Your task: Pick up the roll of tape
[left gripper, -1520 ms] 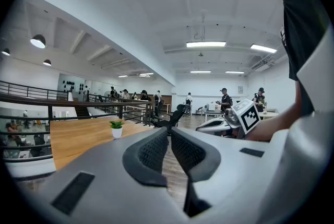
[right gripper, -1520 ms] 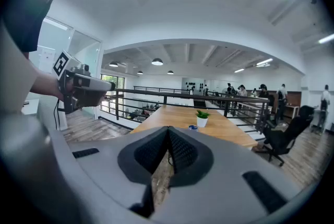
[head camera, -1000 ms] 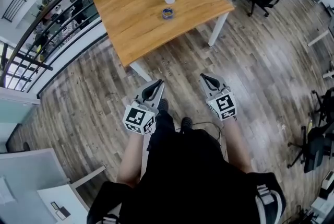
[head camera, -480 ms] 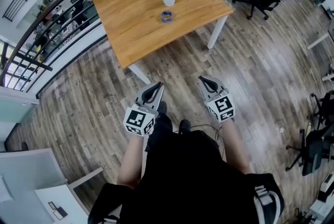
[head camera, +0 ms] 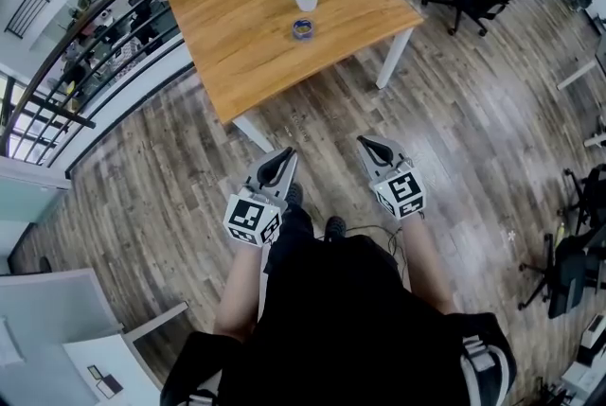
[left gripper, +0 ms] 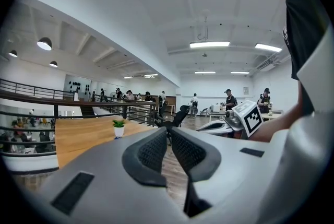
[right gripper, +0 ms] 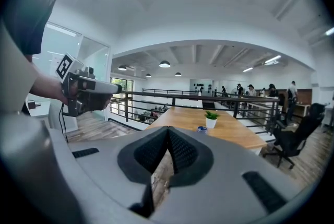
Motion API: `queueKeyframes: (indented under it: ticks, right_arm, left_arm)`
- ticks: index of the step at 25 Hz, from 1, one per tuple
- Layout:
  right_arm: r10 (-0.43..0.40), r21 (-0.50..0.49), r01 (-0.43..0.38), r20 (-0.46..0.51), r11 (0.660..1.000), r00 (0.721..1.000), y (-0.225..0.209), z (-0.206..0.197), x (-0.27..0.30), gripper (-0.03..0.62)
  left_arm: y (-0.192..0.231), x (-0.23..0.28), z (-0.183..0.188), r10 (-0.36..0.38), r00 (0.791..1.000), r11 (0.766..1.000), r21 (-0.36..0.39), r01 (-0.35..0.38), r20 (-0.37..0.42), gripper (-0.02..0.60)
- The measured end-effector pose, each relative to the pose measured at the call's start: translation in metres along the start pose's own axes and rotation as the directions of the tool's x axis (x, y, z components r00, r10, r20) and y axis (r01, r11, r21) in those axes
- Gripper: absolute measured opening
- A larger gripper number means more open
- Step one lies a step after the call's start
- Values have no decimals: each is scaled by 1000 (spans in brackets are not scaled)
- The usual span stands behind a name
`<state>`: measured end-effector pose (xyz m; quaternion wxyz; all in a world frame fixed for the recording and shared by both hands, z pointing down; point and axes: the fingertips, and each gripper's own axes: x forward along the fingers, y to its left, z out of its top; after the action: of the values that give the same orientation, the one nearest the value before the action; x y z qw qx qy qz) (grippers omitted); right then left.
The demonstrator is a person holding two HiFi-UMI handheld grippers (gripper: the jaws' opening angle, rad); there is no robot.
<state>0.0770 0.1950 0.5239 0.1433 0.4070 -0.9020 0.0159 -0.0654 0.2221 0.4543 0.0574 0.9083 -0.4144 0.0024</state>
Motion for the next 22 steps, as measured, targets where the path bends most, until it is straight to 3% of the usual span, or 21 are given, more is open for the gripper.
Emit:
queueKeyframes:
  ticks: [13, 22]
  right_arm:
    - [11, 6, -11, 46, 1000, 999, 8, 7, -1, 79]
    - [20, -2, -20, 69, 1000, 997, 17, 9, 6, 147]
  left_arm:
    - [-7, -5, -5, -44, 999, 999, -14, 43, -13, 44]
    - [-2, -10, -11, -62, 998, 998, -32, 62, -22, 101]
